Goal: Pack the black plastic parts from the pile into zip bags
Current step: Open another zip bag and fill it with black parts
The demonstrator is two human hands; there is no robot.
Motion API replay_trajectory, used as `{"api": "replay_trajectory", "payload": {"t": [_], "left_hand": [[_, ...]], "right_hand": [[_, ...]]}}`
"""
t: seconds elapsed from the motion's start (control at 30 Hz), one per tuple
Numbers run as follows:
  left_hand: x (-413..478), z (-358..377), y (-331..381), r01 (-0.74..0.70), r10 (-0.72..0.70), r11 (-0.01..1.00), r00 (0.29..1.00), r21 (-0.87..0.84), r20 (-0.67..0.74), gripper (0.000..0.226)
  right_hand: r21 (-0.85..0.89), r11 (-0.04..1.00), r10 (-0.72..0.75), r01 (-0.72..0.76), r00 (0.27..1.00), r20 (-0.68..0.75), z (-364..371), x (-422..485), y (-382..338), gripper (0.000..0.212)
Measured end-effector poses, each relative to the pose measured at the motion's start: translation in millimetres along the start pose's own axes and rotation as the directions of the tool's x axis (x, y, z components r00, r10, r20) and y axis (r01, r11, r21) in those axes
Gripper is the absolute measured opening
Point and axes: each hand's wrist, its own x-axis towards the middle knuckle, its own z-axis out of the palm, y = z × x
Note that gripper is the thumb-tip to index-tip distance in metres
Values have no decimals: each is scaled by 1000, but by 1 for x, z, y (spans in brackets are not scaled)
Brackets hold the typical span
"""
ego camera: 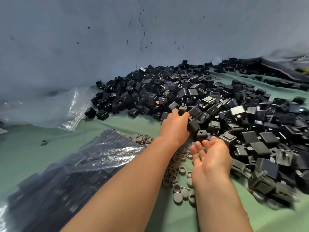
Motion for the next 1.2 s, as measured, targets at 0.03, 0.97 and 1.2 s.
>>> {"api": "replay_trajectory", "payload": {"t": [0.03,0.97,1.2], "left_hand": [[-2,0,0,2,-2,1000,1000,-28,-5,47],[-176,-91,16,35,-249,700,948,-713,-198,17],[-221,-133,27,-79,-548,499,743,-863,-385,26]], "right_hand": [[7,1000,7,-7,1000,3,-1,-2,0,18],[128,894,275,-429,752,599,-7,-91,34,28],[165,766,403,-621,665,629,-26,-136,63,20]]}}
